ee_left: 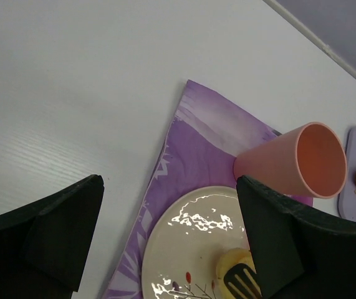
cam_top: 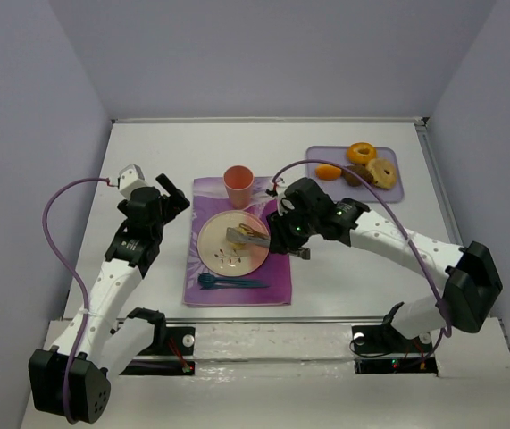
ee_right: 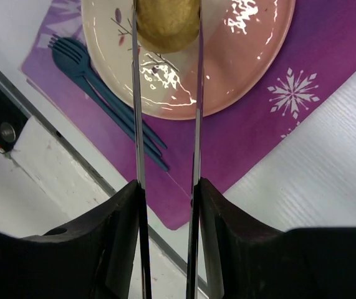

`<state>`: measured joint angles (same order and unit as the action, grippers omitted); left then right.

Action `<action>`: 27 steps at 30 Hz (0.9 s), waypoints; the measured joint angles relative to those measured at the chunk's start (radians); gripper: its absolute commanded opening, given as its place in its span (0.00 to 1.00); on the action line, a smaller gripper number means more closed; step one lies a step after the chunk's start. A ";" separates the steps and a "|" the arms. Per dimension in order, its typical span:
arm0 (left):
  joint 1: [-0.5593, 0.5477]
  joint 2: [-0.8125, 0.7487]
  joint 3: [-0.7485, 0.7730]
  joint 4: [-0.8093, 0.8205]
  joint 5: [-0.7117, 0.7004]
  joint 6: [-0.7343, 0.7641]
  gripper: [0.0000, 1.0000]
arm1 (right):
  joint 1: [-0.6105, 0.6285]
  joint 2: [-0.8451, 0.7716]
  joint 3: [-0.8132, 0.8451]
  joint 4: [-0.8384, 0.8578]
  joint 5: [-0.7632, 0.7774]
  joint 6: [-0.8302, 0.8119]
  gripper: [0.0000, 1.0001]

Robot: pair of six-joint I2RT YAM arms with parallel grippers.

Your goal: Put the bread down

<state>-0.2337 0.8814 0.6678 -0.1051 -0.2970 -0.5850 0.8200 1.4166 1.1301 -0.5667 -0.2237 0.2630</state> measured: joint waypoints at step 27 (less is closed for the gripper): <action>0.000 -0.015 0.000 0.000 0.011 0.000 0.99 | 0.027 -0.257 -0.031 -0.055 0.424 0.216 0.46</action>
<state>-0.2337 0.8661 0.6678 -0.1051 -0.2863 -0.5850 0.8467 1.1599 1.0996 -0.6220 0.2001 0.4789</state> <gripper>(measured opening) 0.990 0.464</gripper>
